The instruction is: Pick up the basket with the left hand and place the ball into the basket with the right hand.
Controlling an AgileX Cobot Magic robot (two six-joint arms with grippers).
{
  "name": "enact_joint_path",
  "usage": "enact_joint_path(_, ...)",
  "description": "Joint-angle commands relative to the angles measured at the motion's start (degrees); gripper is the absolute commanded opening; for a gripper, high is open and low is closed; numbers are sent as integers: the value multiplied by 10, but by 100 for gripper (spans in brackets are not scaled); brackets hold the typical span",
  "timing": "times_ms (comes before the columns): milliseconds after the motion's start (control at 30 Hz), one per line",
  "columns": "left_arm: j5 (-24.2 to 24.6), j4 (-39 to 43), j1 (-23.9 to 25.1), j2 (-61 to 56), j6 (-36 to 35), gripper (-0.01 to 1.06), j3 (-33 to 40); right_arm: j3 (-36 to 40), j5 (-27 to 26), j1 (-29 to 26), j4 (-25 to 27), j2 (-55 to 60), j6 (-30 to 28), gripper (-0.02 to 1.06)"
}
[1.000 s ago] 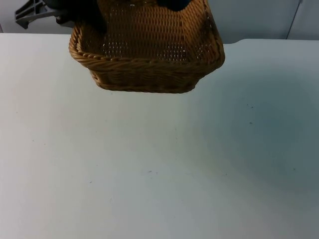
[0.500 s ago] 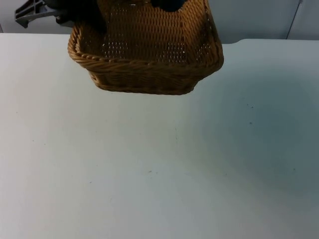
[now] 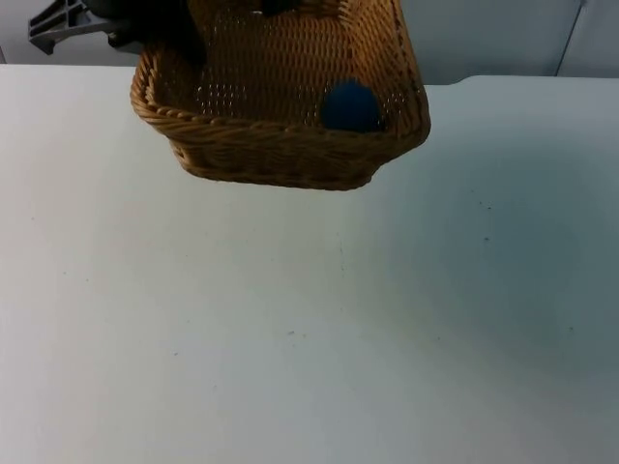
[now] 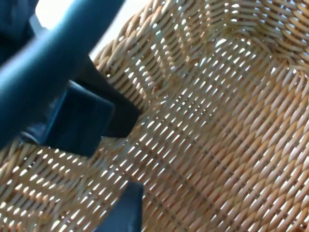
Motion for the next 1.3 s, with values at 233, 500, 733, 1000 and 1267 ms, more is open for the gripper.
enact_joint_path(233,-11,-14,1,-4,-3,0,0,-5,18,2,9,-3,-9,105)
enact_joint_path(500,-11,-14,1,-4,-3,0,0,-6,50,2,10,-3,-1,105)
enact_joint_path(733,-11,-14,1,-4,-3,0,0,-6,68,-42,-41,-32,43,105)
enact_joint_path(1000,-11,-15,1,-4,-3,0,0,-6,119,-180,-53,-87,43,105)
enact_joint_path(1267,-11,-15,1,-4,-3,0,0,-3,162,-272,-111,-115,81,103)
